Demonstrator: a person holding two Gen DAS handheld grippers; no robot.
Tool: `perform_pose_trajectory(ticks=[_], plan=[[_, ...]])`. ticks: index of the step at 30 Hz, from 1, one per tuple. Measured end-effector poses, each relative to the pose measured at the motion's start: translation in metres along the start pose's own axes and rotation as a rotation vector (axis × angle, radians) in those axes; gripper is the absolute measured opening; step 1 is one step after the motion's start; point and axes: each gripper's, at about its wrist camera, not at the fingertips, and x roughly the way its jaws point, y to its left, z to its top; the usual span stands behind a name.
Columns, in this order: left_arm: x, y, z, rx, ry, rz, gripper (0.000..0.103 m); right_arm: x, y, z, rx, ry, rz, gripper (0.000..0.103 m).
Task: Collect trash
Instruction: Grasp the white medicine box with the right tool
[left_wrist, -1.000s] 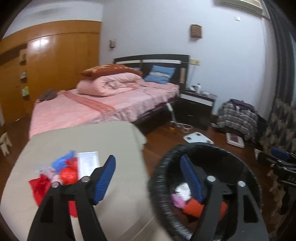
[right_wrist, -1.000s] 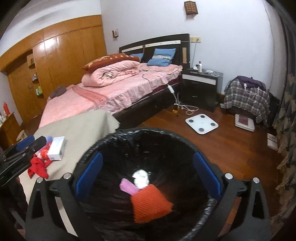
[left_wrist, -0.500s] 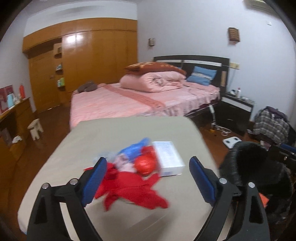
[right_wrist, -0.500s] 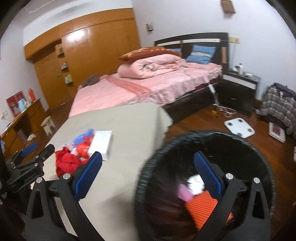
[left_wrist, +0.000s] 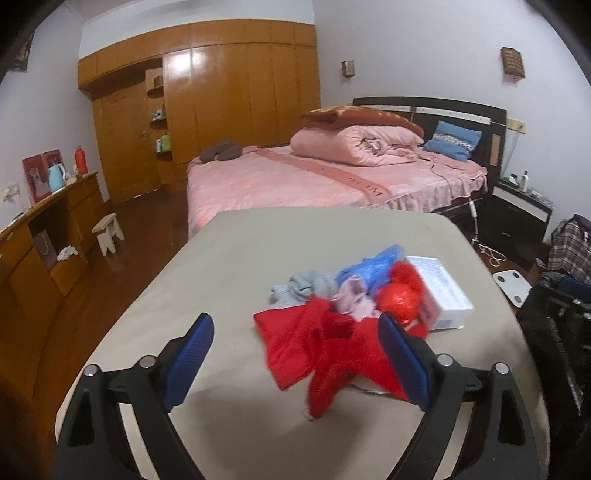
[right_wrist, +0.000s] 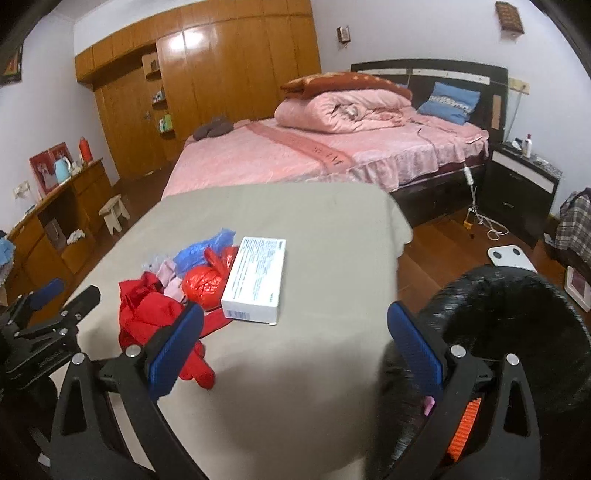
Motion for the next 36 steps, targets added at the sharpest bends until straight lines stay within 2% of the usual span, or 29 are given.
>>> perform_pose_trajectory(ticks=[10, 21, 28, 36], plan=[[0.03, 0.015, -0.004, -0.023, 0.025, 0.021, 0.088, 0.057, 0.017, -0.001, -0.009, 0.063, -0.008, 0.097], [0.046, 0.018, -0.005, -0.027, 0.034, 0.018, 0.088, 0.1, 0.026, 0.003, -0.019, 0.133, -0.019, 0.097], [0.049, 0.017, -0.007, -0.026, 0.04, 0.012, 0.088, 0.093, 0.011, -0.003, -0.019, 0.146, -0.084, 0.097], [0.049, 0.011, -0.011, -0.029, 0.044, 0.004, 0.088, 0.104, 0.017, 0.001, -0.025, 0.15, -0.025, 0.094]])
